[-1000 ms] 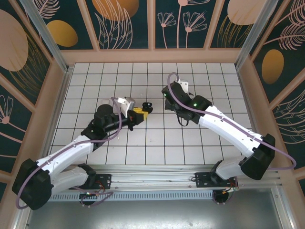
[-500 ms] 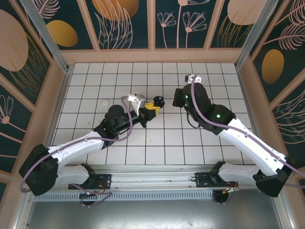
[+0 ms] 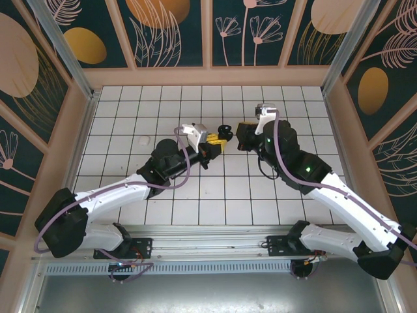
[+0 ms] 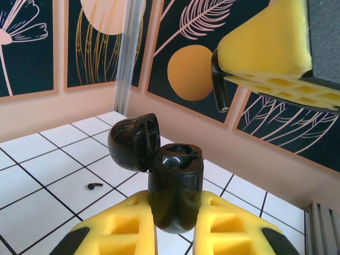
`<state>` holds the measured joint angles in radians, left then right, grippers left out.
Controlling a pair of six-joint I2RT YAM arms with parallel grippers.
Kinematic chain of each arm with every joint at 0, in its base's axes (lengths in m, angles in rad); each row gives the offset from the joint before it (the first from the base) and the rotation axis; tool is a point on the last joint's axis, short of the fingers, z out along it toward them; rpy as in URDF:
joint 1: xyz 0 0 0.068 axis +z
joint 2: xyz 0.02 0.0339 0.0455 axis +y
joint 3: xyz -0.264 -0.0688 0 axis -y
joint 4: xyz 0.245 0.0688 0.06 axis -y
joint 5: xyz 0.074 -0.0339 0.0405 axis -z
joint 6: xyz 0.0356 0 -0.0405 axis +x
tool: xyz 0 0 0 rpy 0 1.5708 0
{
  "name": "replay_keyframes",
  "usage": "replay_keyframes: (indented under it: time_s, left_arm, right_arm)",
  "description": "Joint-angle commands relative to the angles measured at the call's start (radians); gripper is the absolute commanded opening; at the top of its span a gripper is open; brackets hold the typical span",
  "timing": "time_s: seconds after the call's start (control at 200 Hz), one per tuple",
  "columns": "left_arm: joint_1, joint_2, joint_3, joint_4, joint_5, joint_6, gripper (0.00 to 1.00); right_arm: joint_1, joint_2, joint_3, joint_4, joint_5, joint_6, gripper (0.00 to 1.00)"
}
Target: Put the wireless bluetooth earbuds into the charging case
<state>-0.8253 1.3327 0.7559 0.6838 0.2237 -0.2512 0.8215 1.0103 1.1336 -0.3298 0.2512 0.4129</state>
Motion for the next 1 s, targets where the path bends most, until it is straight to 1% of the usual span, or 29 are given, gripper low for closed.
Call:
replay_keyframes:
  time_s: [0.0, 0.315, 0.551, 0.711, 0.996]
  left_arm:
    - [-0.006, 0.013, 0.034, 0.020, 0.001, 0.030, 0.00]
    - [-0.009, 0.023, 0.056, -0.007, 0.000, 0.047, 0.00]
    - [-0.027, 0.018, 0.078, -0.082, -0.056, 0.121, 0.00]
    - [-0.028, 0.016, 0.043, -0.048, -0.082, 0.146, 0.00]
    - [-0.028, 0.009, -0.007, 0.023, -0.121, 0.157, 0.00]
  right_arm:
    - [-0.004, -0.011, -0.019, 0.061, -0.044, -0.028, 0.09]
    - [-0.004, 0.001, -0.026, 0.057, -0.068, -0.016, 0.09]
    - [-0.004, 0.017, -0.024, 0.062, -0.102, 0.000, 0.09]
    - [-0.002, 0.031, -0.031, 0.087, -0.121, 0.016, 0.09]
    - [0.002, 0.036, -0.041, 0.078, -0.121, 0.023, 0.08]
